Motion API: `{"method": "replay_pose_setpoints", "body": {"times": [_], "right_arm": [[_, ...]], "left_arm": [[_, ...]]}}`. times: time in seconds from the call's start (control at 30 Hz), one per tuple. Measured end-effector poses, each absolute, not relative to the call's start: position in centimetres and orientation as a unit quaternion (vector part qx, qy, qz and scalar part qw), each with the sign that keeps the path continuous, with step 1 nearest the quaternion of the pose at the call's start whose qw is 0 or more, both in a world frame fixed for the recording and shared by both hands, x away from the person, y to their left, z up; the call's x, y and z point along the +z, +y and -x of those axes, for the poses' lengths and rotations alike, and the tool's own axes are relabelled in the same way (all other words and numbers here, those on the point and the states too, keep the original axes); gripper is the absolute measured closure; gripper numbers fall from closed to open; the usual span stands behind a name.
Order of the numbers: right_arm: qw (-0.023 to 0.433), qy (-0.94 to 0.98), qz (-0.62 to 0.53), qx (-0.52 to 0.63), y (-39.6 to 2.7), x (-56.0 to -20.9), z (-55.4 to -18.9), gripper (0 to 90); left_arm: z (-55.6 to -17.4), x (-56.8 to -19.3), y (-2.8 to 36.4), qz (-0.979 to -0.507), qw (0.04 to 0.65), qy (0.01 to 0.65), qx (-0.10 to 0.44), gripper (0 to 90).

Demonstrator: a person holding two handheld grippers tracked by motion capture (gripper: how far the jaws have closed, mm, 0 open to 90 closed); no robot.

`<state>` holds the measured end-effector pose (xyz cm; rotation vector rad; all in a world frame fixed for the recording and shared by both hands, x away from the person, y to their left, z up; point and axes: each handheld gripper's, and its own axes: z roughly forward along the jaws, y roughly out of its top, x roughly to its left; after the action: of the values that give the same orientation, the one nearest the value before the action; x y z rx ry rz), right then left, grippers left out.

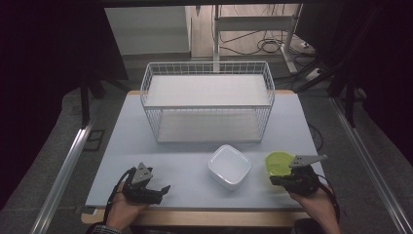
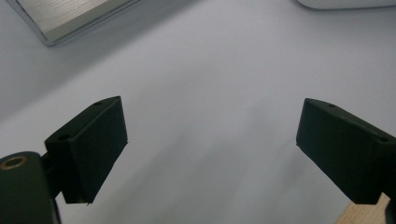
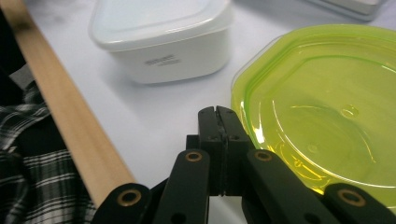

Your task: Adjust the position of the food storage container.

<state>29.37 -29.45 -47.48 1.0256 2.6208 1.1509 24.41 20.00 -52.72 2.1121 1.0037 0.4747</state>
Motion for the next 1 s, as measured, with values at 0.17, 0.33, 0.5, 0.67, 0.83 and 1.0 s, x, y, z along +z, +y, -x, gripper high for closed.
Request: {"method": "replay_pose_setpoints", "body": {"times": [0.17, 0.33, 0.5, 0.67, 0.83, 1.0], "right_arm": [[0.064, 0.855, -0.353, 0.374, -30.4, -47.4, -31.0, 89.6], [0.071, 0.851, -0.363, 0.372, -31.0, -47.3, -31.9, 89.7], [0.08, 0.849, -0.357, 0.381, -30.6, -46.5, -31.2, 89.6], [0.079, 0.852, -0.356, 0.375, -28.2, -46.8, -30.1, 89.6], [0.071, 0.853, -0.365, 0.365, -25.4, -47.5, -29.9, 89.6], [0.065, 0.855, -0.373, 0.356, -23.6, -48.3, -30.5, 89.6]], "left_arm": [[-24.4, -52.7, 19.9, -0.822, 0.37, 0.392, 0.183, 8.6], [-24.4, -52.8, 19.9, -0.823, 0.369, 0.392, 0.181, 8.6], [-24.3, -52.5, 19.7, -0.824, 0.381, 0.383, 0.171, 11.8], [-24.7, -52.1, 19.1, -0.826, 0.389, 0.372, 0.168, 23.0], [-26.3, -51.4, 18.0, -0.826, 0.409, 0.358, 0.151, 46.1], [-28.1, -51.5, 16.2, -0.841, 0.397, 0.342, 0.136, 66.1]]}}
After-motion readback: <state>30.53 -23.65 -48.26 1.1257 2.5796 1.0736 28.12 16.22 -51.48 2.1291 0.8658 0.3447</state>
